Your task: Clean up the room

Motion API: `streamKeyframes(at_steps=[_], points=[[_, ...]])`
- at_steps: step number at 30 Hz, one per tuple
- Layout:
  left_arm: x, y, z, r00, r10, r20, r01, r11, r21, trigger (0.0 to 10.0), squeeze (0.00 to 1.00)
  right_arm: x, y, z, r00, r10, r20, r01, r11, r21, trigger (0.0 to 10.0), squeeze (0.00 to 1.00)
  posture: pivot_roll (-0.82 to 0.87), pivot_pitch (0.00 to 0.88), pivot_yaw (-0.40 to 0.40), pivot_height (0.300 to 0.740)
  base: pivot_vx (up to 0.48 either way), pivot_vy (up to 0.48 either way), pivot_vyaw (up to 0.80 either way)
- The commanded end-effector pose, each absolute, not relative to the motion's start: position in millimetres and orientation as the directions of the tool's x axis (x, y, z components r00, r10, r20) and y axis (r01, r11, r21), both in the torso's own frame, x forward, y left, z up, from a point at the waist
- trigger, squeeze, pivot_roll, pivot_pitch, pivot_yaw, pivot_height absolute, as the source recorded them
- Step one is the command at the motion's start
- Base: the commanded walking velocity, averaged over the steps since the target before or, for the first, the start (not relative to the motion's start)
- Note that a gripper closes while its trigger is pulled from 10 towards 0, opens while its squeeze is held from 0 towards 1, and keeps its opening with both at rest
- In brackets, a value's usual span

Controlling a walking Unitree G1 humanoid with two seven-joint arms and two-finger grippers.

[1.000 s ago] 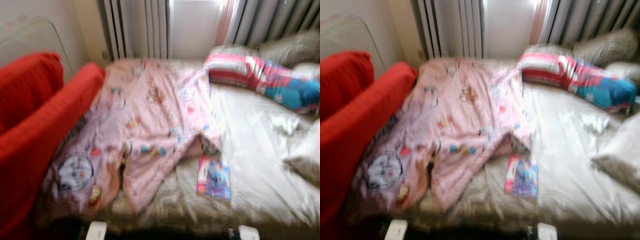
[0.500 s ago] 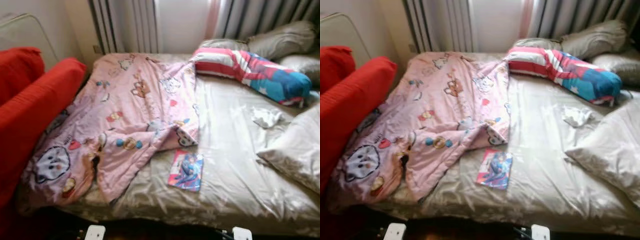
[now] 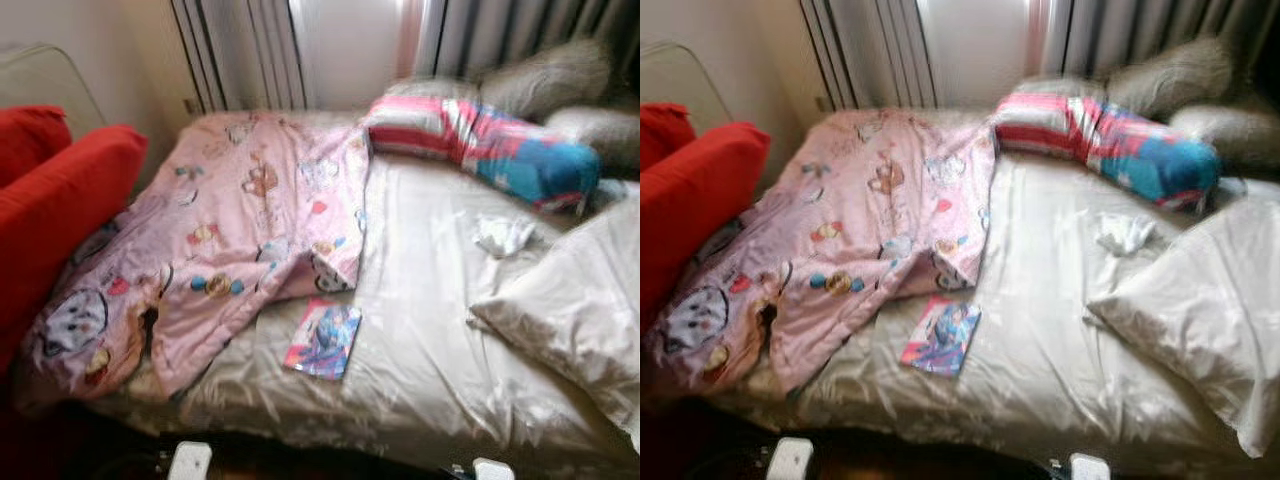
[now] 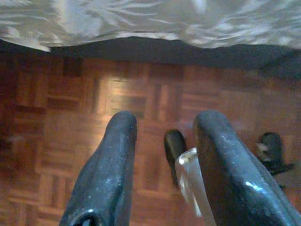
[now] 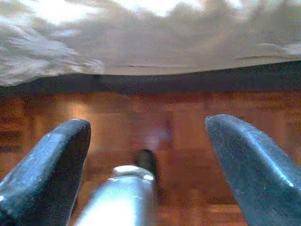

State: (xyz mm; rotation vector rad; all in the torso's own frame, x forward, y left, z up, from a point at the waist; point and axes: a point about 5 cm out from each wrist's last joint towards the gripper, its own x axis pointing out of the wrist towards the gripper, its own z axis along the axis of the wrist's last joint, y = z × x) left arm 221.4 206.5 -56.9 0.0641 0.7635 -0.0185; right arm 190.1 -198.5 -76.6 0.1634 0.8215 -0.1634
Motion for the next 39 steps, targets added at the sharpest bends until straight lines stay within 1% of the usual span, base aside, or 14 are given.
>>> streamKeyframes(at_steps=[1,8,15,21,25,28,35,39], points=[[211.4,213.4,-62.1,0.697,0.027,-0.717,0.028,0.998,0.065,10.0,0.00,185.7,-195.7,-79.4,0.659,-0.076,-0.748,0.212,0.973,0.087,10.0,0.00,0.01,0.177,0.040,0.740,0.000,-0.356,0.00],[209.5,214.0,-63.0,0.694,0.029,-0.720,0.023,0.998,0.063,10.0,0.00,181.0,-194.7,-81.6,0.653,-0.072,-0.754,0.205,0.975,0.084,10.0,0.00,0.00,0.175,0.036,0.740,0.000,-0.354,0.00],[209.2,212.8,-63.4,0.693,0.026,-0.720,0.024,0.998,0.059,10.0,0.00,178.0,-199.2,-82.3,0.649,-0.078,-0.757,0.208,0.975,0.078,10.0,0.00,0.00,0.167,0.031,0.740,0.000,-0.309,0.00],[209.6,212.0,-63.3,0.697,0.028,-0.716,0.017,0.998,0.055,10.0,0.00,181.2,-200.0,-80.8,0.652,-0.078,-0.754,0.203,0.976,0.075,10.0,0.00,-0.01,0.154,0.026,0.740,0.000,0.000,0.00],[210.2,210.5,-63.1,0.701,0.023,-0.713,0.012,0.999,0.045,10.0,0.00,187.2,-197.9,-78.4,0.659,-0.074,-0.749,0.197,0.977,0.076,10.0,0.00,-0.01,0.148,0.023,0.740,0.000,0.000,0.00],[210.2,208.9,-63.4,0.701,0.017,-0.713,0.014,0.999,0.038,10.0,0.00,197.4,-191.0,-74.8,0.667,-0.066,-0.742,0.185,0.980,0.078,10.0,0.00,-0.01,0.143,0.021,0.740,0.000,0.000,0.00],[208.4,207.5,-64.9,0.694,0.014,-0.720,0.017,0.999,0.035,10.0,0.00,198.3,-189.8,-74.6,0.666,-0.067,-0.743,0.188,0.979,0.081,10.0,0.00,-0.01,0.137,0.021,0.740,0.000,0.000,0.00],[206.9,207.5,-65.8,0.689,0.016,-0.724,0.017,0.999,0.038,10.0,0.00,198.9,-187.7,-74.6,0.664,-0.060,-0.745,0.186,0.979,0.086,10.0,0.00,-0.01,0.137,0.021,0.740,0.000,0.000,-0.73]])
